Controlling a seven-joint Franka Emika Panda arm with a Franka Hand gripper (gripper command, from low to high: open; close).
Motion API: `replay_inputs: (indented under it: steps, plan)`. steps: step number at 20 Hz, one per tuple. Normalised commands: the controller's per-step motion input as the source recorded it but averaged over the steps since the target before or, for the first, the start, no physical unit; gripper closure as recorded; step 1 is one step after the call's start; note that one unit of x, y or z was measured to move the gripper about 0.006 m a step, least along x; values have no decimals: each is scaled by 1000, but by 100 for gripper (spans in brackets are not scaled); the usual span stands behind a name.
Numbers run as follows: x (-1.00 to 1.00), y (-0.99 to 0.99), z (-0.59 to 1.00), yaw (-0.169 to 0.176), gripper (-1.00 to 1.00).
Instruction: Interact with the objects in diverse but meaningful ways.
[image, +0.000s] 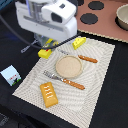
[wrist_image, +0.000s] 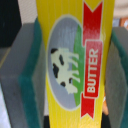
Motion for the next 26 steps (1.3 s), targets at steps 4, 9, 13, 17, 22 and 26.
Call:
replay_inputs:
  steps: [4, 9, 13, 17, 22, 26]
  plan:
    - [-446, -835, -204, 0, 100]
    - [-451, -518, -383, 7, 100]
    - [-111, -326, -201, 2, 100]
    - [0, -156, -176, 2, 100]
    - [0, -123, -281, 1, 100]
    - [0, -116, -394, 2, 100]
